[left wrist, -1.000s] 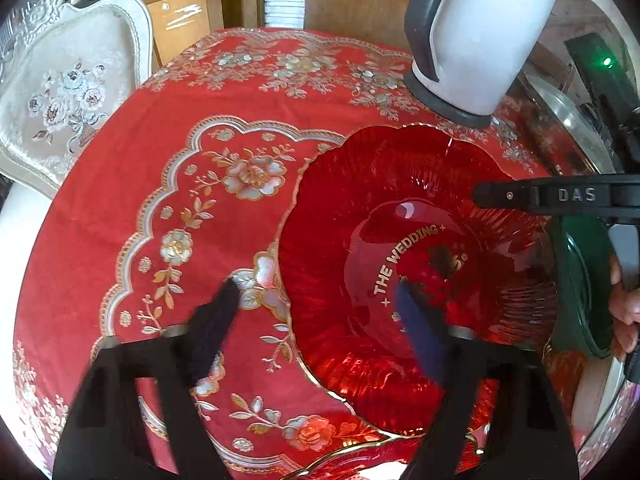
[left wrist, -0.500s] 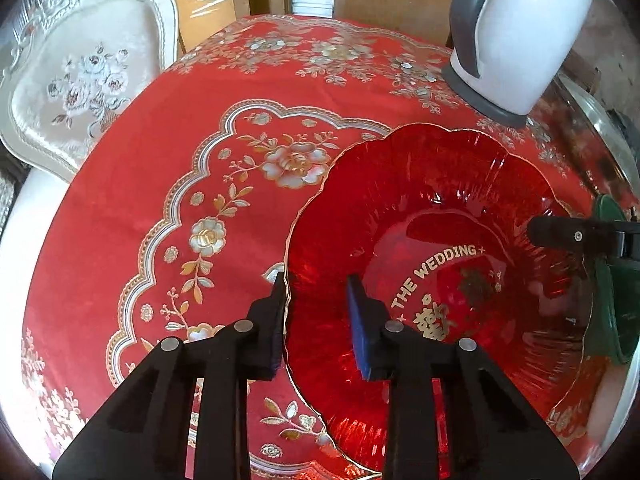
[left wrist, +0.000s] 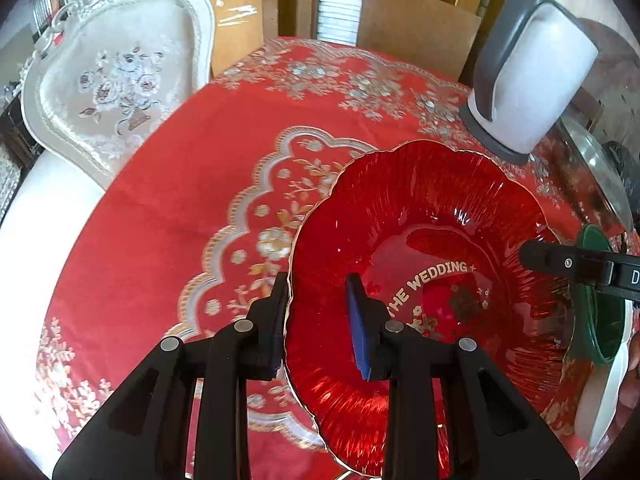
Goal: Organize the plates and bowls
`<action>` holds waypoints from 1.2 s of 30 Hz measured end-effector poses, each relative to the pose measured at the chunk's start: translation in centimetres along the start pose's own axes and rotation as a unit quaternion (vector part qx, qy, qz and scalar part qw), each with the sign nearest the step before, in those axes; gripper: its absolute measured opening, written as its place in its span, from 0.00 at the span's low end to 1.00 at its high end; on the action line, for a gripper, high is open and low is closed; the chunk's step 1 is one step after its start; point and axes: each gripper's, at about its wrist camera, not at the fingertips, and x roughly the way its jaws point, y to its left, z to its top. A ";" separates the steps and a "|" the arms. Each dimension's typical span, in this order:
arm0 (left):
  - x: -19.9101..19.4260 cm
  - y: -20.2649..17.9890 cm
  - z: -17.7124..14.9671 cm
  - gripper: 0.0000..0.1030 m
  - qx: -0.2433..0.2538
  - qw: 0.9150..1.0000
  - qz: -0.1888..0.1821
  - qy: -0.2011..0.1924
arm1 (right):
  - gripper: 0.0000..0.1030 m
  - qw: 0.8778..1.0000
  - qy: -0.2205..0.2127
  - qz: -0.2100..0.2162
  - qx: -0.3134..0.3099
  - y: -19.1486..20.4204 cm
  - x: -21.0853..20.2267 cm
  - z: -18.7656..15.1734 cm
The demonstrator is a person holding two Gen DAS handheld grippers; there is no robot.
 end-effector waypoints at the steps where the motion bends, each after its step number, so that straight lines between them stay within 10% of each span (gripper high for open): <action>1: -0.3 0.4 -0.2 0.26 -0.002 1.000 0.001 -0.002 | 0.47 1.000 0.000 0.002 -0.002 0.1 -0.2 -0.1; 36: -13.4 17.4 -17.9 0.26 -0.096 0.993 0.062 -0.031 | 0.49 0.983 0.062 0.068 -0.157 20.2 4.2 -12.2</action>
